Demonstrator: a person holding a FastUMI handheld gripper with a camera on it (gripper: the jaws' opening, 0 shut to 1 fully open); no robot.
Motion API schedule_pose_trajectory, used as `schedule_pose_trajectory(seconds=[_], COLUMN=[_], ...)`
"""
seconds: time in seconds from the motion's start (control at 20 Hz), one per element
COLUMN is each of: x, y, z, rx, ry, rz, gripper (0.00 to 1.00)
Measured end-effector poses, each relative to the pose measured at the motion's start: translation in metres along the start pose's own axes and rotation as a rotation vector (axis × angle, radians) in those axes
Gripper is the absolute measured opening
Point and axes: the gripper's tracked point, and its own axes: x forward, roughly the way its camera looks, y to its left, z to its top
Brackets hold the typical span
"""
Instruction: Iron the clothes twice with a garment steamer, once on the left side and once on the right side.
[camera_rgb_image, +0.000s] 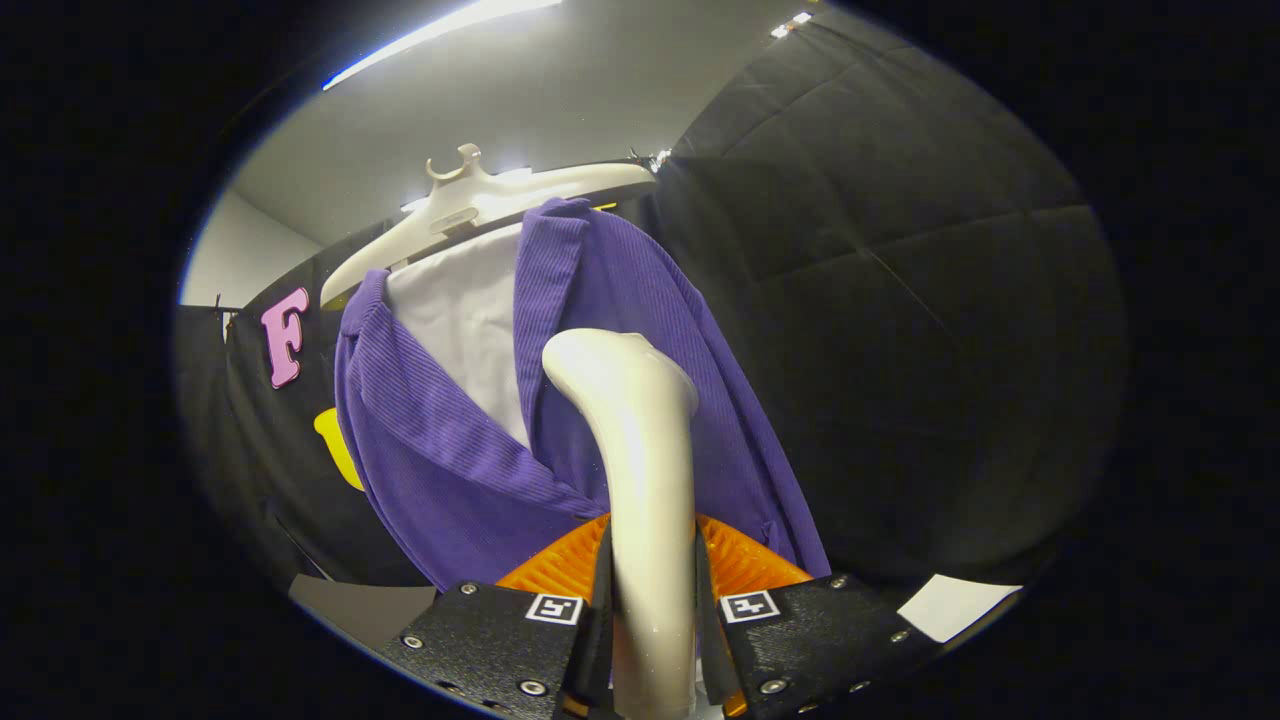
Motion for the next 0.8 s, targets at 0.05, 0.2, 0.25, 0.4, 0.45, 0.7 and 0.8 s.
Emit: schedule_pose_trajectory(seconds=[0.05,0.2,0.25,0.4,0.45,0.7,0.8], x=[-0.002,-0.009,-0.004,-0.014,-0.015,-0.026,-0.031], y=[-0.008,-0.026,-0.028,-0.047,-0.050,-0.064,-0.070], z=[-0.009,-0.034,-0.045,-0.070,-0.076,-0.112,-0.125], rx=[-0.002,-0.014,-0.015,-0.019,-0.020,-0.034,-0.045], ry=[0.018,0.071,0.090,0.141,0.153,0.215,0.239], rz=[-0.008,-0.022,-0.027,-0.039,-0.043,-0.059,-0.064], gripper=[0.36,0.36,0.36,0.36,0.36,0.36,0.36])
